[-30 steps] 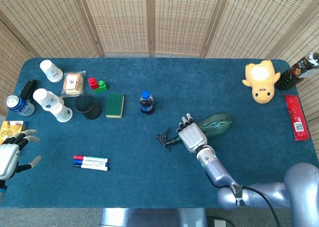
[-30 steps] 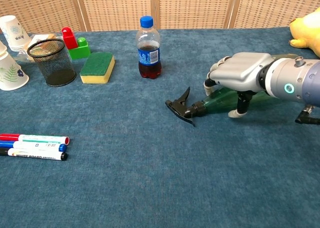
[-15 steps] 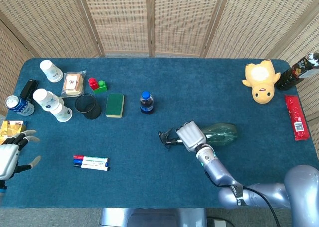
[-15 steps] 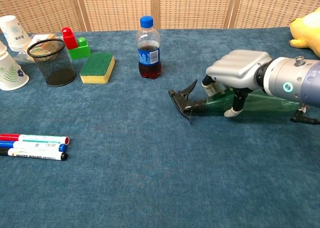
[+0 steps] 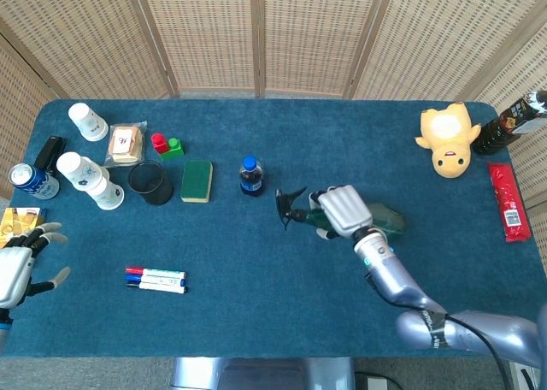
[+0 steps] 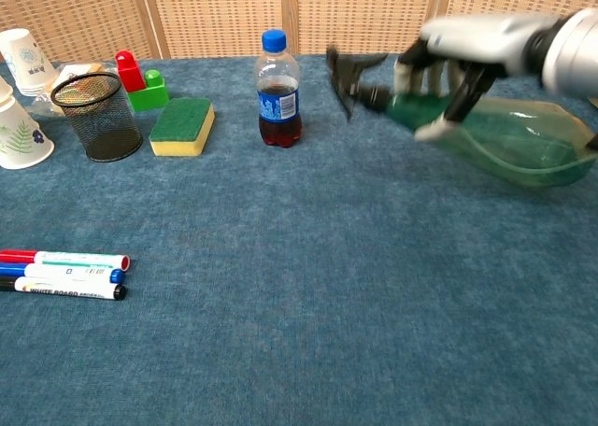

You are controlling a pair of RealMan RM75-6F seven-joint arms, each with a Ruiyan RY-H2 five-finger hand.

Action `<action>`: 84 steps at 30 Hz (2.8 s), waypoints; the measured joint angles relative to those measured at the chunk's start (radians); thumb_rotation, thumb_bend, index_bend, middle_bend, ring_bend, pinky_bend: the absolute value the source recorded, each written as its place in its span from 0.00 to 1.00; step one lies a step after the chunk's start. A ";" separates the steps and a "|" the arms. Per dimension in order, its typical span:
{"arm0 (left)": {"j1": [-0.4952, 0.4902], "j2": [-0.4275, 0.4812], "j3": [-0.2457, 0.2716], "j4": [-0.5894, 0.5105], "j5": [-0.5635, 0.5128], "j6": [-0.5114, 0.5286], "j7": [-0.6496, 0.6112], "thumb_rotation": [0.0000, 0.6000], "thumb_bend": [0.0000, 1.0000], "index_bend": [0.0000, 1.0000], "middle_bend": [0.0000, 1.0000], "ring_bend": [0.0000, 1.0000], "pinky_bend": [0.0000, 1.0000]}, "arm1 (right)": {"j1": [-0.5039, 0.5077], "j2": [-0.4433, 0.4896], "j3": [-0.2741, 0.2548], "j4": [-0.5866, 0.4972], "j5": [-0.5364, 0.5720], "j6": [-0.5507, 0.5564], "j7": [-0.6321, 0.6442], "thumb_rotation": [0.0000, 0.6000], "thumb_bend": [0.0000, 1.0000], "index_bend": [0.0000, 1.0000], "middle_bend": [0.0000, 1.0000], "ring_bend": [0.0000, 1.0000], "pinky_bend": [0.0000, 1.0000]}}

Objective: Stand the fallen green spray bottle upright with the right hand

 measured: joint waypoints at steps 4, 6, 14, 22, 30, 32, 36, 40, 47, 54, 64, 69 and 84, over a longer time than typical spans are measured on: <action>0.001 0.004 -0.002 -0.010 -0.007 0.000 0.012 1.00 0.31 0.36 0.26 0.27 0.31 | -0.038 0.039 0.047 -0.003 -0.041 -0.001 0.163 1.00 0.26 0.62 0.59 0.44 0.49; 0.001 0.005 -0.004 -0.014 -0.011 -0.002 0.016 1.00 0.31 0.36 0.27 0.27 0.31 | -0.057 0.054 0.069 -0.002 -0.063 0.000 0.242 1.00 0.27 0.62 0.59 0.44 0.49; -0.003 0.010 -0.012 -0.025 -0.030 -0.013 0.029 1.00 0.31 0.36 0.27 0.27 0.31 | -0.120 0.074 0.132 0.017 -0.118 0.009 0.483 1.00 0.26 0.62 0.59 0.43 0.48; -0.004 0.019 -0.021 -0.043 -0.034 -0.003 0.068 1.00 0.31 0.36 0.27 0.27 0.32 | -0.178 0.041 0.174 0.073 -0.154 0.033 0.728 1.00 0.26 0.62 0.59 0.42 0.46; -0.011 0.032 -0.026 -0.069 -0.035 -0.008 0.094 1.00 0.31 0.36 0.27 0.27 0.35 | -0.235 -0.047 0.192 0.202 -0.216 0.100 0.920 1.00 0.24 0.62 0.59 0.42 0.45; -0.013 0.037 -0.028 -0.075 -0.034 -0.007 0.097 1.00 0.31 0.36 0.27 0.27 0.36 | -0.248 -0.068 0.192 0.238 -0.234 0.121 0.954 1.00 0.24 0.61 0.59 0.42 0.45; -0.015 0.045 -0.032 -0.089 -0.030 -0.002 0.105 1.00 0.31 0.36 0.27 0.27 0.35 | -0.276 -0.102 0.189 0.296 -0.269 0.162 1.006 1.00 0.24 0.61 0.58 0.42 0.44; -0.017 0.052 -0.033 -0.104 -0.028 -0.002 0.116 1.00 0.31 0.36 0.27 0.27 0.29 | -0.297 -0.121 0.180 0.335 -0.303 0.189 1.044 1.00 0.24 0.61 0.58 0.41 0.43; -0.017 0.057 -0.032 -0.119 -0.023 0.002 0.128 1.00 0.31 0.36 0.27 0.27 0.32 | -0.329 -0.144 0.159 0.394 -0.344 0.216 1.089 1.00 0.24 0.61 0.58 0.40 0.43; -0.016 0.057 -0.030 -0.123 -0.016 0.008 0.128 1.00 0.31 0.36 0.27 0.27 0.33 | -0.355 -0.141 0.142 0.409 -0.369 0.219 1.115 1.00 0.24 0.58 0.55 0.37 0.40; -0.012 0.056 -0.029 -0.115 -0.015 0.015 0.117 1.00 0.31 0.36 0.27 0.27 0.32 | -0.358 -0.121 0.132 0.392 -0.398 0.203 1.118 1.00 0.23 0.45 0.46 0.30 0.33; -0.011 0.053 -0.028 -0.110 -0.014 0.015 0.112 1.00 0.31 0.36 0.27 0.27 0.32 | -0.361 -0.114 0.131 0.386 -0.406 0.201 1.118 1.00 0.23 0.41 0.44 0.28 0.32; -0.011 0.047 -0.026 -0.099 -0.014 0.014 0.103 1.00 0.31 0.36 0.27 0.27 0.30 | -0.360 -0.092 0.133 0.362 -0.422 0.188 1.118 1.00 0.23 0.35 0.40 0.24 0.28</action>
